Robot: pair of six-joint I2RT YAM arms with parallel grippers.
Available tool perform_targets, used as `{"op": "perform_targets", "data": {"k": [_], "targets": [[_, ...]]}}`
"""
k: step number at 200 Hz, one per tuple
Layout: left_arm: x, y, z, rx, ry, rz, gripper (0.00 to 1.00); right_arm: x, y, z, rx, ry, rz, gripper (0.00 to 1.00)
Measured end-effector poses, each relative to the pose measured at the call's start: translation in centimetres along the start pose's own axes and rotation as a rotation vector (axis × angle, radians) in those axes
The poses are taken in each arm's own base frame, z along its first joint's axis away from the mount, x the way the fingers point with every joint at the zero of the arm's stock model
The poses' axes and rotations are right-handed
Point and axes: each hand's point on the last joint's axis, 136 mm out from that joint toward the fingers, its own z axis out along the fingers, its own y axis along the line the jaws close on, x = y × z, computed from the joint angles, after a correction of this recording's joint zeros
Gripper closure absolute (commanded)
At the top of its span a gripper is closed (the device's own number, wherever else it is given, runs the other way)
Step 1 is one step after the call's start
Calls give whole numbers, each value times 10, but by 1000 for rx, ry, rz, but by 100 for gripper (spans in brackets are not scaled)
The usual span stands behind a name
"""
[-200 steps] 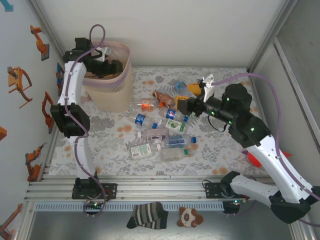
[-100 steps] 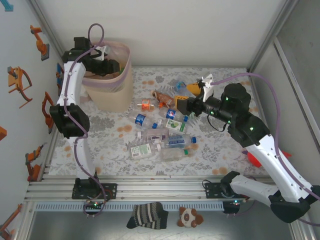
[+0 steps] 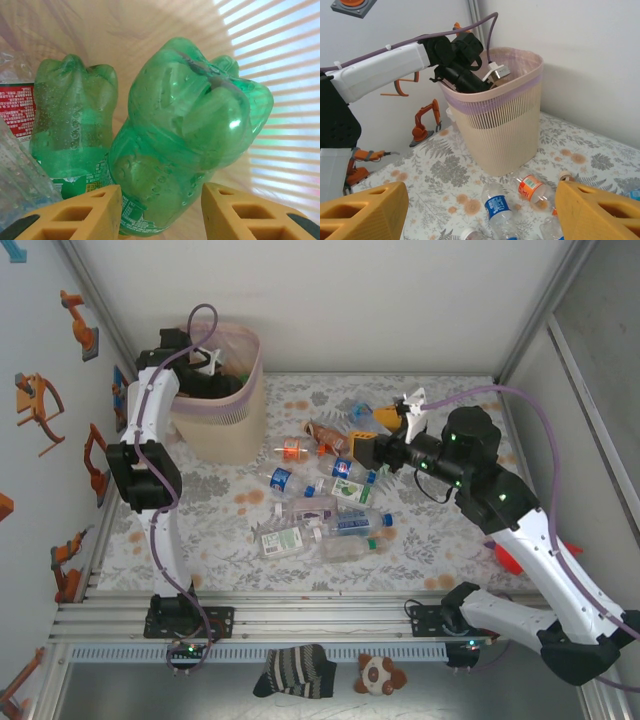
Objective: Put the plastic bottles in the bin
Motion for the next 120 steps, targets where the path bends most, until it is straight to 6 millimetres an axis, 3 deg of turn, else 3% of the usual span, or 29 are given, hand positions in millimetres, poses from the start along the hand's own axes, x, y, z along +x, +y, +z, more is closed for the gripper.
{"op": "perform_targets", "data": {"k": [41,84,120], "targets": [[-2,-2,-2,2,-9,7,54,9,-18,8,87,42,20,25],[-10,-7,-13,4,-54,3,53,32,-62,22,290,149,102,26],[-22,-26,-40,20,-129,27,53,64,-107,29,433,239,229,27]]}}
